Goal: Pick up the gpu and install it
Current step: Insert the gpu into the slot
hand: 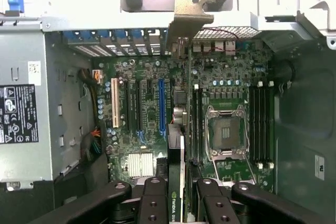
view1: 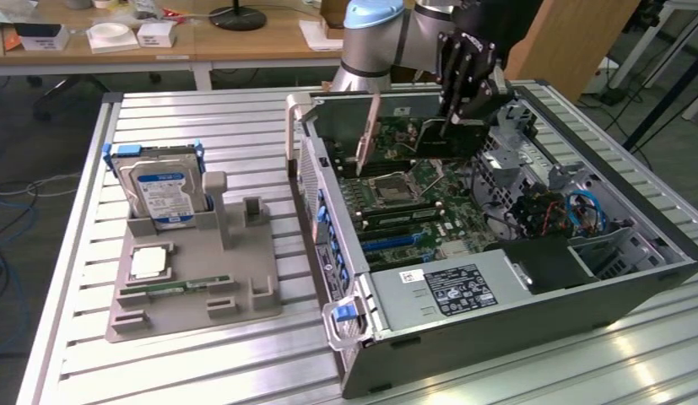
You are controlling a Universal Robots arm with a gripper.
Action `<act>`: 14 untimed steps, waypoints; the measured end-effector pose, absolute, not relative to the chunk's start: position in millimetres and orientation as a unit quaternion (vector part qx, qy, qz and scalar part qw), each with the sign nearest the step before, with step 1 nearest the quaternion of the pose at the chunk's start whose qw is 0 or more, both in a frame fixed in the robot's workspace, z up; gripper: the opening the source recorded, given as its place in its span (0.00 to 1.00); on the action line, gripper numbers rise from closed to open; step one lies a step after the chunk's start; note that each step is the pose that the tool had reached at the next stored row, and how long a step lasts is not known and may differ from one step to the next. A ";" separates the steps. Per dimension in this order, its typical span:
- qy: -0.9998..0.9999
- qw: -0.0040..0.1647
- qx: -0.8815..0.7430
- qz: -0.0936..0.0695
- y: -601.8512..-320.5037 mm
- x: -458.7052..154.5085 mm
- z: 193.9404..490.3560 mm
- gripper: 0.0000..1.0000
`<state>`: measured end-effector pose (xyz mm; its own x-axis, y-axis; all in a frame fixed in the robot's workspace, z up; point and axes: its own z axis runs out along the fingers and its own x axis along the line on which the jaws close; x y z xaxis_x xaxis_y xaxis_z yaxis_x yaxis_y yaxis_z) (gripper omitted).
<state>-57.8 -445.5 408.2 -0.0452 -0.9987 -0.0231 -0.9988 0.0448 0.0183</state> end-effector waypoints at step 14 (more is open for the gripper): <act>0.692 0.001 -0.722 0.015 -445.5 -57.8 408.1 0.26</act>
<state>-57.8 -445.5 408.1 0.0417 -0.9989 -0.0231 -0.9989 -0.0422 0.0183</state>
